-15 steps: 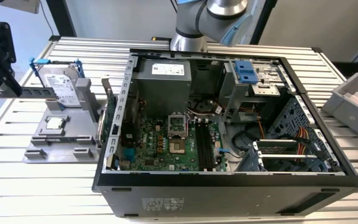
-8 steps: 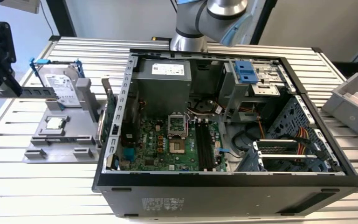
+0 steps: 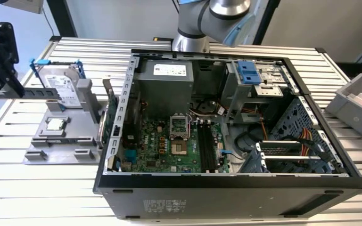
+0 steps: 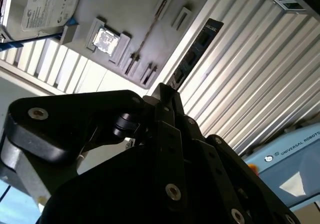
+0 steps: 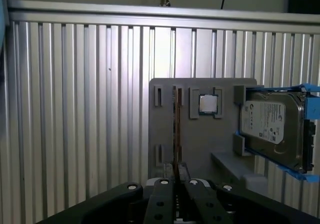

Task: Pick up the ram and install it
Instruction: 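Pick up the ram and move it above insertion slot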

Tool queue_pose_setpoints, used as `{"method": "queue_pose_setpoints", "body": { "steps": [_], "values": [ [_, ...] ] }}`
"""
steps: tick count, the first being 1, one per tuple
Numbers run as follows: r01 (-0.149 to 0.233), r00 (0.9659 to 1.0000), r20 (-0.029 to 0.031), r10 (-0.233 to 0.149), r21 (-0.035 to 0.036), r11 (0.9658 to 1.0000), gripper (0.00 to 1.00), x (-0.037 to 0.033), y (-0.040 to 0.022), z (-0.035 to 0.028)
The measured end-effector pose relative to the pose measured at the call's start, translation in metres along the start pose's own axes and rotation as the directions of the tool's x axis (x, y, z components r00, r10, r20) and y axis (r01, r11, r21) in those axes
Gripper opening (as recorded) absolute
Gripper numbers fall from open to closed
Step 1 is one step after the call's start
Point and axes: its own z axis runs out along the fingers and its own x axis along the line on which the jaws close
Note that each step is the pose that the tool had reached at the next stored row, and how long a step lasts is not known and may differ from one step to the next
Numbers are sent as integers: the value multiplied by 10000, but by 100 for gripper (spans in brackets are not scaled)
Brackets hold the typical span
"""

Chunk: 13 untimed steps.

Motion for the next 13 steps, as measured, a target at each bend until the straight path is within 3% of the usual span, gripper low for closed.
{"method": "queue_pose_setpoints", "body": {
  "steps": [13],
  "values": [
    [-1,10000,0,1,-5,10000,0,0,-195,1]
  ]
}}
